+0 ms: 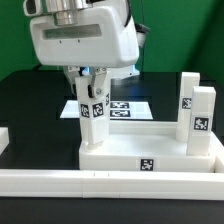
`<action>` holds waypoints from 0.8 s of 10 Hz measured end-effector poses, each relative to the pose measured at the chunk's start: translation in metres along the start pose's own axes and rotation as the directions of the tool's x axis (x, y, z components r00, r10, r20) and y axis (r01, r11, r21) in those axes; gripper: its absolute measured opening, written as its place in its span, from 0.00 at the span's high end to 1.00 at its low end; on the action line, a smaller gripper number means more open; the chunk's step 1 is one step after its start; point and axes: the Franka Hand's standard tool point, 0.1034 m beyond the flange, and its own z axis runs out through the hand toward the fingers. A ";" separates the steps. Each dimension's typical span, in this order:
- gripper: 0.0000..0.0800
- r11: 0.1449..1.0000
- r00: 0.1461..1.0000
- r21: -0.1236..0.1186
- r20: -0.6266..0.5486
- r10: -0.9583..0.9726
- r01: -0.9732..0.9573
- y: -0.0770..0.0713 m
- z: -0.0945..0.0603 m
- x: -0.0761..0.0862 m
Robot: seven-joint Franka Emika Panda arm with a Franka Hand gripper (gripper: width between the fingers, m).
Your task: Assemble desk
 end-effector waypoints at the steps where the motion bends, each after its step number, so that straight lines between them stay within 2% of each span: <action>1: 0.64 0.994 0.994 0.001 -0.004 0.111 -0.111 -0.002 0.001 -0.003; 5: 0.64 0.905 0.905 0.004 -0.001 0.425 -0.425 -0.004 0.002 -0.005; 7: 0.64 0.913 0.913 0.004 -0.001 0.407 -0.407 -0.004 0.002 -0.005; 8: 0.54 0.921 0.921 0.003 -0.001 0.389 -0.389 -0.004 0.002 -0.005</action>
Offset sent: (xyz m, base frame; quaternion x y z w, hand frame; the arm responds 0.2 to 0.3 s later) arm 0.0023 0.0004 0.0045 -0.0008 -0.0200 0.2026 0.9791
